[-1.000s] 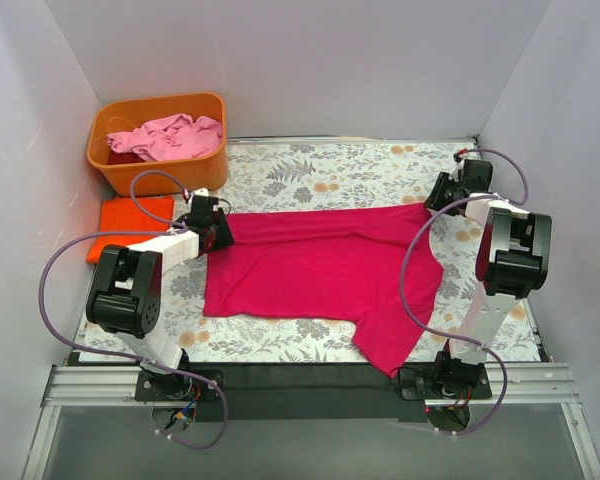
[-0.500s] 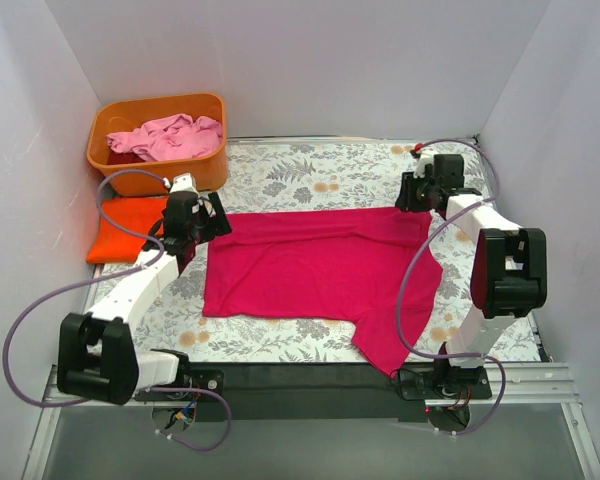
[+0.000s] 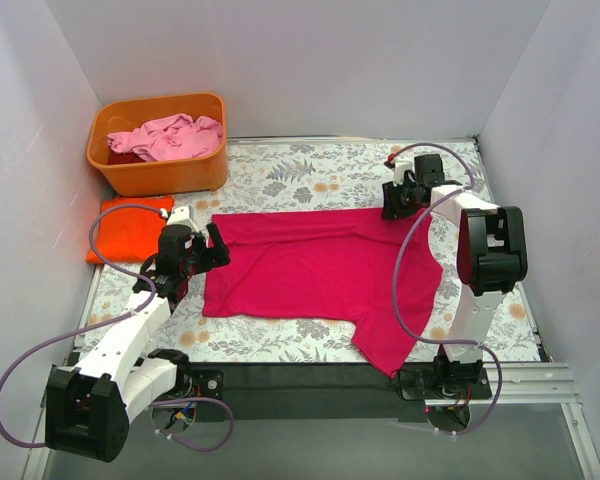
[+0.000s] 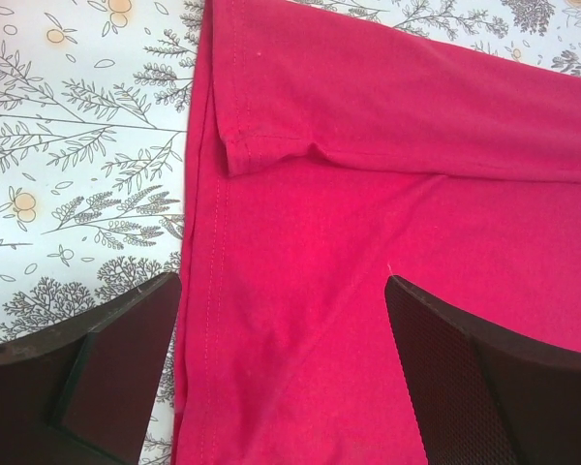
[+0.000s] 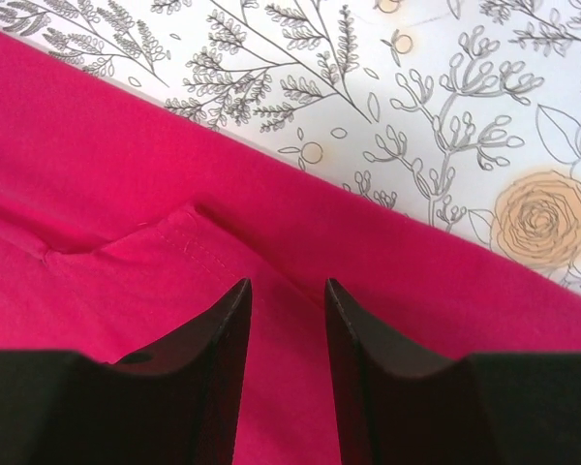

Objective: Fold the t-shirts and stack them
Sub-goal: Fold the tshirt

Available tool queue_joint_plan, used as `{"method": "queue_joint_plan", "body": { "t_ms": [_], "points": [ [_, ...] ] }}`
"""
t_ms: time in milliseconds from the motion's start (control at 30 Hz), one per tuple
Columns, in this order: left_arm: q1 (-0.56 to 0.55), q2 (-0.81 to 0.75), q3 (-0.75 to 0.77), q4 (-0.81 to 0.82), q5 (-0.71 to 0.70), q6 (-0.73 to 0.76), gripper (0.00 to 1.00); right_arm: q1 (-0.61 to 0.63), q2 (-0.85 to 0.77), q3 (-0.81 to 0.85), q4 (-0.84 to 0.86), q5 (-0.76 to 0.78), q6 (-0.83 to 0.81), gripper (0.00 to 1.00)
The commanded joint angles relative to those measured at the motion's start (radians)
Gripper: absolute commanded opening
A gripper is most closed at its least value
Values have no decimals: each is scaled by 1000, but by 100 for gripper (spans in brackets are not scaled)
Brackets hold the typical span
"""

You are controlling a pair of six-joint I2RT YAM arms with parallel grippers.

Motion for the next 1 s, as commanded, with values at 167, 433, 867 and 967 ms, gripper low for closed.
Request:
{"method": "queue_joint_plan", "body": {
  "t_ms": [167, 433, 867, 967],
  "points": [
    [-5, -3, 5, 18, 18, 31, 80, 15, 72, 101, -23, -115, -52, 37],
    [-5, 9, 5, 21, 26, 38, 80, 18, 117, 118, -42, -170, -55, 37],
    [-5, 9, 3, 27, 44, 43, 80, 34, 34, 73, -59, -170, -42, 1],
    [-5, 9, 2, 27, 49, 45, 80, 54, -18, 44, -59, -121, -20, 1]
  ]
}}
